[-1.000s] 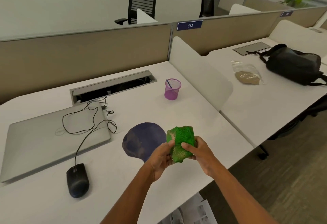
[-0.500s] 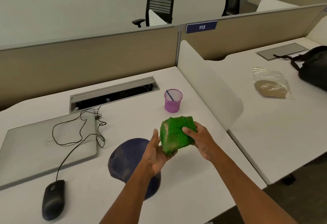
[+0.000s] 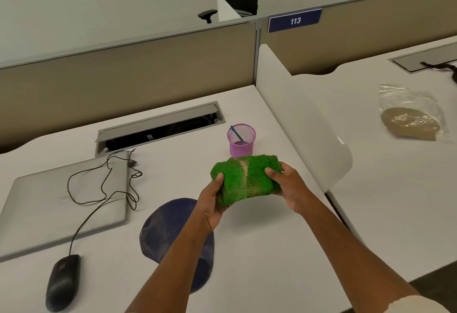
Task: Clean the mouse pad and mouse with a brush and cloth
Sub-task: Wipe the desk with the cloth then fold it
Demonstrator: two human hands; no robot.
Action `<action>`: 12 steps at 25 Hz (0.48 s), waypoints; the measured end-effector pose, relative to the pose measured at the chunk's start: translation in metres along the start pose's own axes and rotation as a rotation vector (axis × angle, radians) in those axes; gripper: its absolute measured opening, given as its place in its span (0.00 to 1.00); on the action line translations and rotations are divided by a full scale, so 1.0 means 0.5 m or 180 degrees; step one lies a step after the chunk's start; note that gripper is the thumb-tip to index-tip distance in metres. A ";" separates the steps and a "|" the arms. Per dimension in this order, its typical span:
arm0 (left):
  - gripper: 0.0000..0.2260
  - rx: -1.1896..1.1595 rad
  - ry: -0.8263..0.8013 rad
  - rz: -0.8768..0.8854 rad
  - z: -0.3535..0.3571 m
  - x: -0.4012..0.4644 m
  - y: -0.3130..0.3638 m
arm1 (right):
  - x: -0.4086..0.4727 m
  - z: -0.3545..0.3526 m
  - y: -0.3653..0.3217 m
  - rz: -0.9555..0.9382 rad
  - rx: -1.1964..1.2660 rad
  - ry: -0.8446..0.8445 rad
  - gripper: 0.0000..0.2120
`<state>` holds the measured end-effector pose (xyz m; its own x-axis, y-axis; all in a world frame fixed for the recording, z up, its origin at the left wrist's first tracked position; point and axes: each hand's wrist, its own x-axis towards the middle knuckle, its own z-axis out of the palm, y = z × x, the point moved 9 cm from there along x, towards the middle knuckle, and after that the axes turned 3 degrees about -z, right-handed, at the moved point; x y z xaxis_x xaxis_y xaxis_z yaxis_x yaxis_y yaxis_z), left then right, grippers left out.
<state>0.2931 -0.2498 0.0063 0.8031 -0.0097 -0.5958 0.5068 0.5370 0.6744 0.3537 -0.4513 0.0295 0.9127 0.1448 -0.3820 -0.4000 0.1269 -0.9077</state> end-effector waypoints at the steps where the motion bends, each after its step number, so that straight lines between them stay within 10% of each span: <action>1: 0.21 0.0201 0.0115 0.0051 -0.009 0.009 0.002 | 0.010 -0.020 0.008 -0.0025 -0.0179 0.0157 0.15; 12: 0.16 0.3510 0.1816 0.0488 -0.047 0.024 0.034 | 0.021 -0.061 0.038 -0.0834 -0.2663 0.0785 0.20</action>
<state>0.3038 -0.2208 0.0004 0.7665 0.5049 -0.3970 0.6338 -0.4944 0.5949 0.3580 -0.4773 0.0029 0.9963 -0.0147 -0.0848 -0.0745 -0.6412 -0.7638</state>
